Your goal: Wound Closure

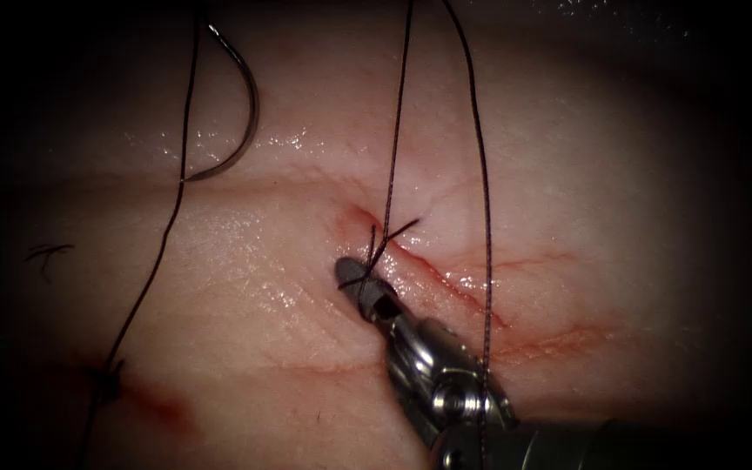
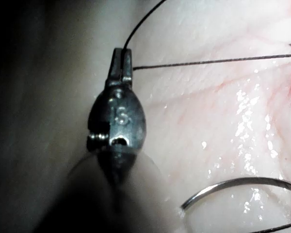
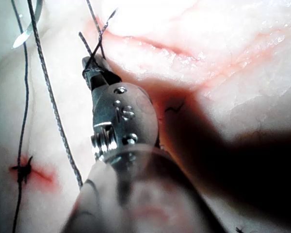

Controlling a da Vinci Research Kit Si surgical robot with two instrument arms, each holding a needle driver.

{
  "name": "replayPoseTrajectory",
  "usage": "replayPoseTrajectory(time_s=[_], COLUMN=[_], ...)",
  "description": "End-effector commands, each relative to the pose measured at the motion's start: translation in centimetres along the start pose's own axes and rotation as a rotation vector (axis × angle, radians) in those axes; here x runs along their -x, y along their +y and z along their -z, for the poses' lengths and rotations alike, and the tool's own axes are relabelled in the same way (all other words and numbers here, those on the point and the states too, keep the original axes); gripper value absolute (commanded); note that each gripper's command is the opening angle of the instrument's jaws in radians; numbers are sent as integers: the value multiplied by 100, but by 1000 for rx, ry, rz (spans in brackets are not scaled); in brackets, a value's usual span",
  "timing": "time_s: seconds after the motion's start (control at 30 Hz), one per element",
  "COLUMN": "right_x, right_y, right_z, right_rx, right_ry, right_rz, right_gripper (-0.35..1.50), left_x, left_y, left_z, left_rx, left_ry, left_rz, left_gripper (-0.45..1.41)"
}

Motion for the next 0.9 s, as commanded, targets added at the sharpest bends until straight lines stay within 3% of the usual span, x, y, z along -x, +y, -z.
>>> replayPoseTrajectory(time_s=[0.03, 0.6, 0.63, 0.7, 0.77, 0.8, 0.9], right_x=[6, 4, 5, 4, 3, 2, 1], right_y=[0, -2, -2, -6, -7, -9, -11], right_z=[-6, 0, 1, 1, 0, -3, -5], right_rx=[-3, 36, 47, 79, 86, 104, 194], right_ry=[-5, 61, 72, 90, 94, 87, 88], right_rz=[0, 149, 232, 553, 628, 820, 1044], right_gripper=[-35, -35, -35, -35, -35, -35, -35], left_x=[3, -1, -1, -2, -2, -3, -3], left_y=[-4, -37, -41, -42, -40, -39, -39], left_z=[-6, 15, 18, 16, 13, 9, 6], left_rx=[0, -44, -49, -61, -66, -70, -73], left_ry=[1, -17, -21, -32, -38, -39, -40], left_rz=[-1, 2, 3, 9, 9, 8, 8], left_gripper=[-45, -45, -45, -45, -45, -45, -45])
